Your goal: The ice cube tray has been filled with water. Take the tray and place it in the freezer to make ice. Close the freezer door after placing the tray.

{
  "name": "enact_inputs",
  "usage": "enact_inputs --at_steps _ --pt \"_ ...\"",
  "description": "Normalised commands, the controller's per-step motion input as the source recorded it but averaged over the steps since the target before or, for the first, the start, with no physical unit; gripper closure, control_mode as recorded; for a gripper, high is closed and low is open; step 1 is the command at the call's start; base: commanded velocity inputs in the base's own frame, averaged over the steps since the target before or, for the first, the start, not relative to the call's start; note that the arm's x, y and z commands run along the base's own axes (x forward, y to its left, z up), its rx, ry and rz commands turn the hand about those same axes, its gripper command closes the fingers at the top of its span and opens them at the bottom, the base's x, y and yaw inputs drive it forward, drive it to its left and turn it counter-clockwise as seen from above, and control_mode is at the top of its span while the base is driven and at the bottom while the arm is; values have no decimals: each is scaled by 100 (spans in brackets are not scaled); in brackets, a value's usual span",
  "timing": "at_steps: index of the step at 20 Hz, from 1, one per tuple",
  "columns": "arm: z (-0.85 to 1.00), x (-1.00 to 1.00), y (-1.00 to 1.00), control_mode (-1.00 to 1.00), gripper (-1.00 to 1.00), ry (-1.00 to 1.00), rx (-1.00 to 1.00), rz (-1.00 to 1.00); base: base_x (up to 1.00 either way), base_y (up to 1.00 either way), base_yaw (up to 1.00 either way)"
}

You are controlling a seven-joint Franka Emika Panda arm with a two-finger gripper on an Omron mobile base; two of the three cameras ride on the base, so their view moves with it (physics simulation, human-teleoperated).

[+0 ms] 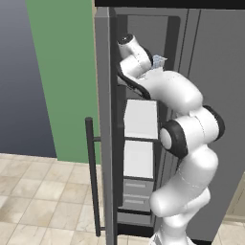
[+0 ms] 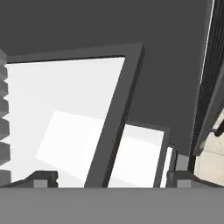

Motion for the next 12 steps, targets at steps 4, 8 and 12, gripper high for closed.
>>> enact_inputs --at_steps 4,8,12 --pt "-4 -100 4 -100 -100 -35 -2 0 0 0 0" --pt "59 -100 -14 -100 -100 -24 2 -1 0 0 0" --pt "86 -100 -40 -100 -100 -12 10 0 0 0 0"
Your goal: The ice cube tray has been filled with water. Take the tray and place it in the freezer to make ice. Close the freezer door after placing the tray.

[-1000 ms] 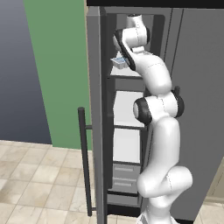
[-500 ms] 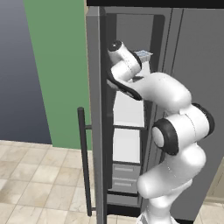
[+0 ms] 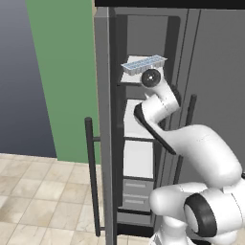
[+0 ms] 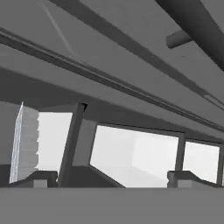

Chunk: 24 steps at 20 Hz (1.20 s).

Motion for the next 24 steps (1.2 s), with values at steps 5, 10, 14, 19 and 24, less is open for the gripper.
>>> enact_inputs --at_steps 5,10,14,19,24 --pt "71 -100 -46 -100 -100 3 21 -2 0 0 0" --pt "41 -60 -28 -100 -100 16 18 0 0 0 0" --pt "0 -28 -3 -100 -100 0 6 0 0 0 0" --pt "0 -32 0 -100 -100 0 6 2 0 0 0" --pt "0 -18 0 -100 -100 0 9 7 0 0 0"
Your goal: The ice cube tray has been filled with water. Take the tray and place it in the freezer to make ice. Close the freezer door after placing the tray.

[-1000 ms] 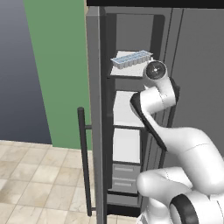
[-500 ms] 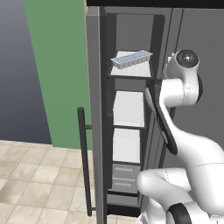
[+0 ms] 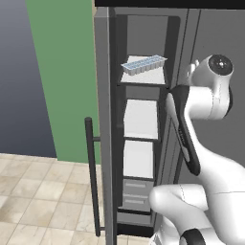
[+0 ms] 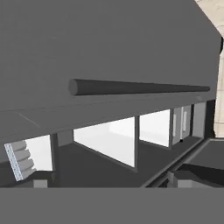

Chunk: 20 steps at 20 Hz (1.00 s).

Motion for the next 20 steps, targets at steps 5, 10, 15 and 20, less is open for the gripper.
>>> enact_inputs --at_steps 5,10,15,20 --pt "0 -9 0 -100 -100 0 10 12 0 0 0" --pt "0 -4 0 -100 -100 0 8 11 0 0 0" --pt "0 0 0 -100 -100 0 3 9 0 0 0" --pt "-3 16 13 -100 -100 4 0 0 0 0 0"
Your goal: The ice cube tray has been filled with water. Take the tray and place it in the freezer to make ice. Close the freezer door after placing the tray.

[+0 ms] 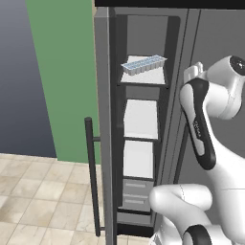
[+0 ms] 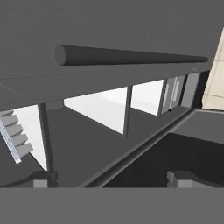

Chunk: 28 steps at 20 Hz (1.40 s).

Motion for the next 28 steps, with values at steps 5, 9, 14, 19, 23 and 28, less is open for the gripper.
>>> enact_inputs --at_steps 5,9,14,19,23,28 --pt "0 1 7 -100 -100 3 -1 0 0 0 0" --pt "-2 0 0 -100 -100 0 -1 0 0 0 0" --pt "-6 0 -3 -100 -100 -5 0 0 0 0 0" --pt "0 0 0 -100 -100 0 0 0 0 0 0" --pt "0 2 0 -100 -100 0 0 0 0 0 0" --pt "0 2 0 -100 -100 0 0 0 0 0 0"
